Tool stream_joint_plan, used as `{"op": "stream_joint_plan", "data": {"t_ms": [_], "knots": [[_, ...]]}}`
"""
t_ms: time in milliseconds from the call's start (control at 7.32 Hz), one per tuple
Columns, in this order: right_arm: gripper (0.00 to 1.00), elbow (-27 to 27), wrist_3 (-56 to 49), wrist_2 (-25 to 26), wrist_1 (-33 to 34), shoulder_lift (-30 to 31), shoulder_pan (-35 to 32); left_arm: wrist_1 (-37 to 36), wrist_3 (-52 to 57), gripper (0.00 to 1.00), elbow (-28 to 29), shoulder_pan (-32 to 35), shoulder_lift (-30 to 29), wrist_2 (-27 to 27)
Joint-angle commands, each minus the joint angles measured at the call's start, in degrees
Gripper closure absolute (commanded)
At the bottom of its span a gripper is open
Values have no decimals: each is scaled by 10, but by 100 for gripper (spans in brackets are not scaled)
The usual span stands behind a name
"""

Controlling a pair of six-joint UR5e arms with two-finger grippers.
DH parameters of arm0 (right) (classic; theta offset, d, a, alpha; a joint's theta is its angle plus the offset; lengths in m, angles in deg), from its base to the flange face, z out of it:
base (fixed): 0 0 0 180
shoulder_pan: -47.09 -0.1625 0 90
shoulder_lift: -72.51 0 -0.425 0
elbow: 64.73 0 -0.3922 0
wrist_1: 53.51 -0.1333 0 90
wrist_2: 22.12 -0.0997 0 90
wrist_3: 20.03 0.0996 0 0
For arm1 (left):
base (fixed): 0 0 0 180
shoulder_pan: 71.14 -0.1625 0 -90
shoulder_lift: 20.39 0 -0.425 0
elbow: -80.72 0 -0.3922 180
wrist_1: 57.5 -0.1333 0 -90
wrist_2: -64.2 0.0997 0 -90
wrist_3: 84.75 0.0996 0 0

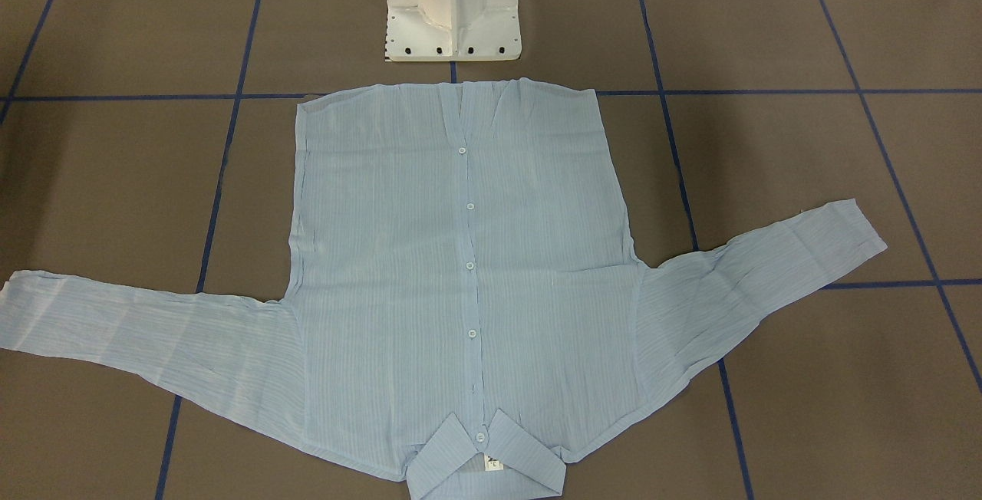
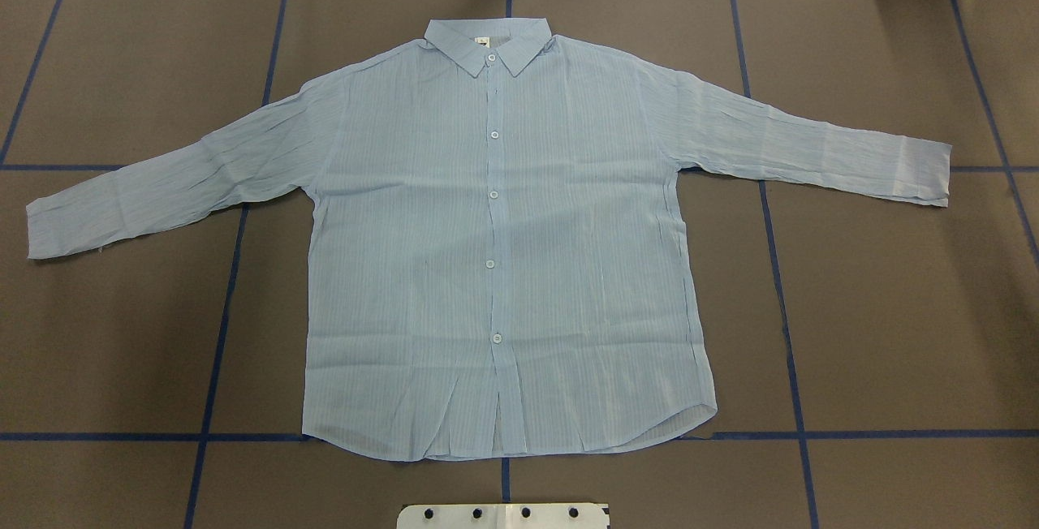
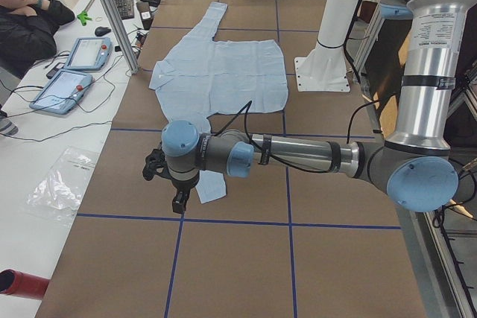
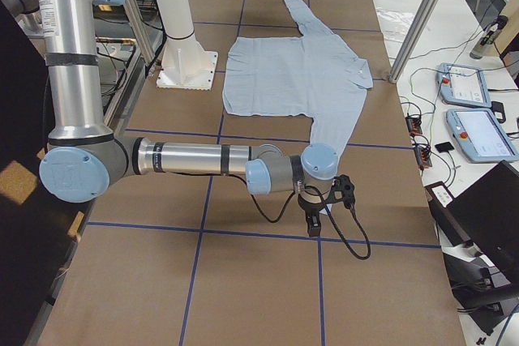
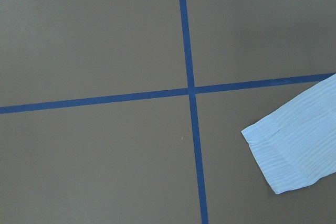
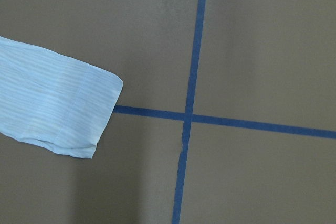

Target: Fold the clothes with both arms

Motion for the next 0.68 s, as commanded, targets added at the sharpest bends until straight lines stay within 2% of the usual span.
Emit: {"op": "stream_joint_plan", "data": {"t_ms": [0,137,410,547], "knots": [[0,45,2,-17,-80,-6,33,48,0,0,16,-28,-3,4],[0,75,2,-19,-127,-7,42,61,1,0,16,-29,-4,3],[0,98,113,-15,-196,-16,74,142,1,0,26,-28,8,0],[0,109,145,-13,-248,-23,88,155,1,0,25,-28,10,-1]]}}
